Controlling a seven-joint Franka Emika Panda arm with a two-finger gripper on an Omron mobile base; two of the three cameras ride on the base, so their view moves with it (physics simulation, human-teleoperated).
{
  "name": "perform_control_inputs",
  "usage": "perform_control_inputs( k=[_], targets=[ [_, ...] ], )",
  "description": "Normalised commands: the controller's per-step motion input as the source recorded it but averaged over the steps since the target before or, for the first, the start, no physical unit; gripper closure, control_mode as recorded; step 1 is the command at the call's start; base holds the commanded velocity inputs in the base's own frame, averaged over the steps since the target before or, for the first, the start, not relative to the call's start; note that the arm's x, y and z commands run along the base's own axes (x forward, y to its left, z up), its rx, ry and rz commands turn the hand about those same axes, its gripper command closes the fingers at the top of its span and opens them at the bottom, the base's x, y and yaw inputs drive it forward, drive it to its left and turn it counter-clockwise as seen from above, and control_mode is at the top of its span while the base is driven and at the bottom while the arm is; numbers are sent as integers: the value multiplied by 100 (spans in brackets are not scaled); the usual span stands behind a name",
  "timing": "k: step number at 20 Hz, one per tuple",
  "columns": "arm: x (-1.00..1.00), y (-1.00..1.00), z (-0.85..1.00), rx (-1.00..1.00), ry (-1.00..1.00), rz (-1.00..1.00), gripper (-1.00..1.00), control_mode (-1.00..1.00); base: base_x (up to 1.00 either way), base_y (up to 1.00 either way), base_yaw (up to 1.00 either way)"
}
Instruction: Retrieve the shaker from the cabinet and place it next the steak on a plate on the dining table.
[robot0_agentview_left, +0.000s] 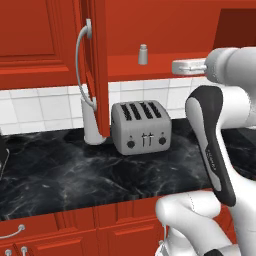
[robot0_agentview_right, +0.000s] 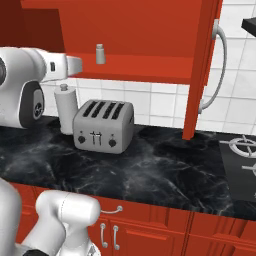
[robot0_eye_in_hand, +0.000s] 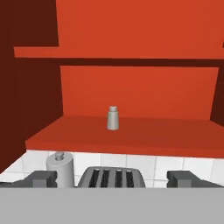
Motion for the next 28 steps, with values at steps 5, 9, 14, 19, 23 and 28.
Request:
perform_control_inputs(
  k=[5,9,14,19,23,28],
  targets=[
    [32,0,0,-1,1,0,-100,-100,0,0,0],
    [36,0,-2,0,1,0,-100,-100,0,0,0],
    [50,0,-13,0,0,0,-100,-100,0,0,0],
    [47,0,-15,0,-3,0,-100,-100,0,0,0],
    [41,0,-17,0,-5,0,-100,-100,0,0,0],
    [29,0,-10,0,-4,0,-100,-100,0,0,0]
  ],
)
